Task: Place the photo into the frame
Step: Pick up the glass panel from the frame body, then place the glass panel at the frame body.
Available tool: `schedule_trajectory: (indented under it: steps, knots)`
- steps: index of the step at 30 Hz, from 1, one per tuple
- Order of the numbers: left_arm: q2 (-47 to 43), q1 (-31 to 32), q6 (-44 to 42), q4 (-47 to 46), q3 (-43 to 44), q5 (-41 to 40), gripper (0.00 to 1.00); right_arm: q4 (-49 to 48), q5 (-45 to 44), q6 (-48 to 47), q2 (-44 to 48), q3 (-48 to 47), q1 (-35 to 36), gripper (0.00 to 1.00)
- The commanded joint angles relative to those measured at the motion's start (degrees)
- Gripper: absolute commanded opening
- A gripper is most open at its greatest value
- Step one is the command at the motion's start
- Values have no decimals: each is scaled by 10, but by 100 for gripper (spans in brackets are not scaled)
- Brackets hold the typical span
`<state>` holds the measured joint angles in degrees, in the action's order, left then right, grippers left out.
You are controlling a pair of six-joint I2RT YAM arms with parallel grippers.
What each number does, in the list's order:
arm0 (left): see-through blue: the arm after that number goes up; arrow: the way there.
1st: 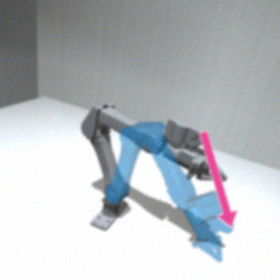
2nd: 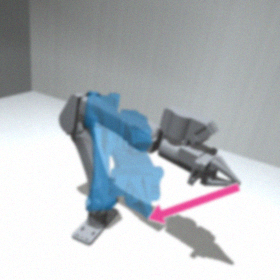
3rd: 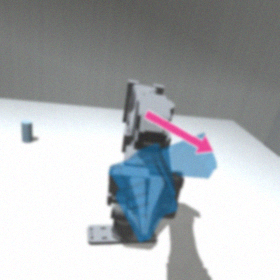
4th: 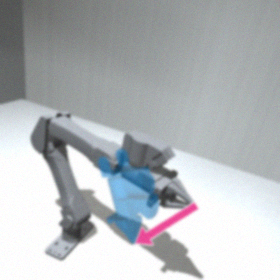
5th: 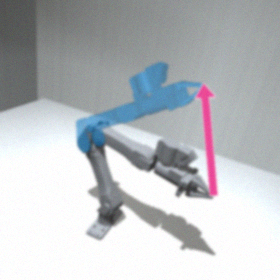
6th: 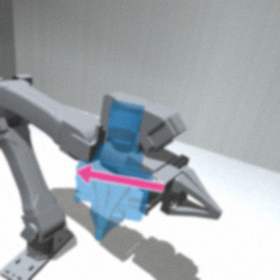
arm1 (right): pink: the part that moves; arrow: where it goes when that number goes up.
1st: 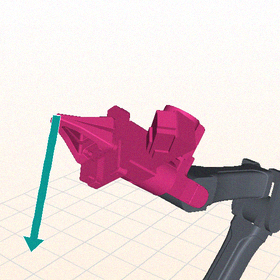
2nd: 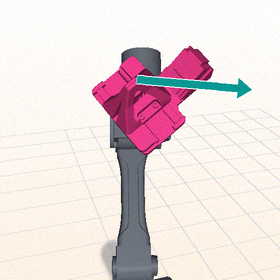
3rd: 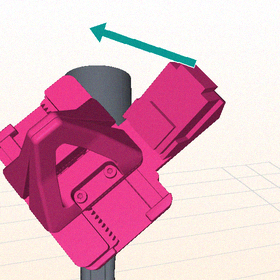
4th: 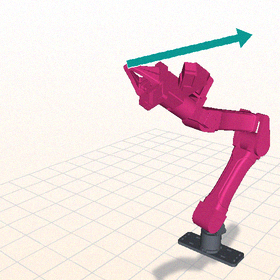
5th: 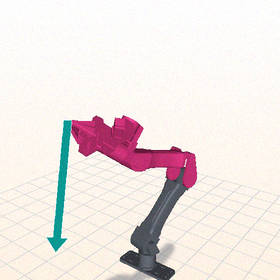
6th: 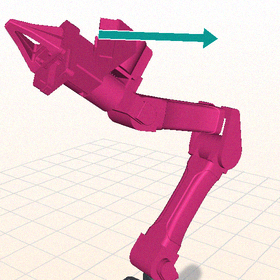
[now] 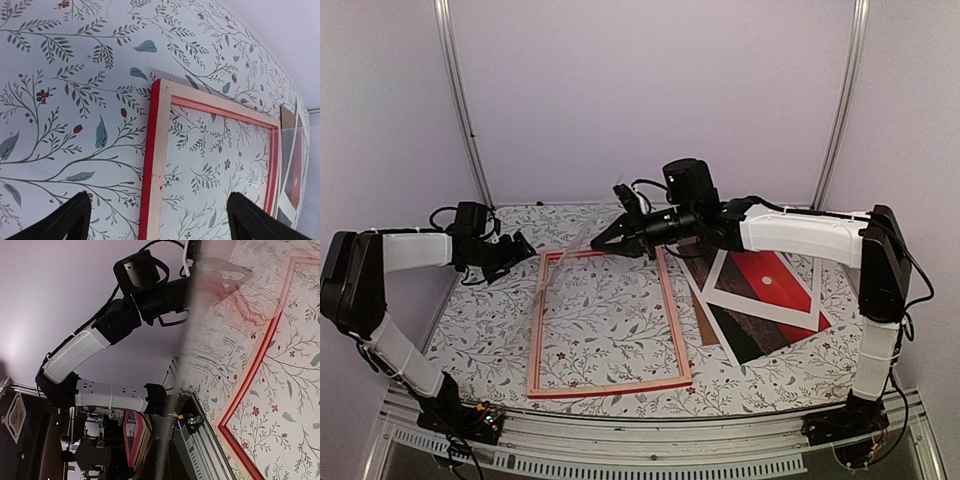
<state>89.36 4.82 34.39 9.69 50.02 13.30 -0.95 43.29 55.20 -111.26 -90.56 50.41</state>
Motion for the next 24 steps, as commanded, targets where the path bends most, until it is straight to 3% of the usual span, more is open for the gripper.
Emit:
schedule_trajectory:
  steps: [1,13,17,24]
  knots:
    - [-23,-18,8,-10,-5,5,97,0,22,-29,-17,-52,9,0]
    - [-53,-79,31,-29,-23,37,97,73,47,-76,-70,-167,17,0]
    - [-72,-93,33,-30,-35,23,97,105,16,-86,-79,-144,11,0]
    - [-87,-96,30,-26,-38,14,97,94,-49,-30,-80,-15,-17,0]
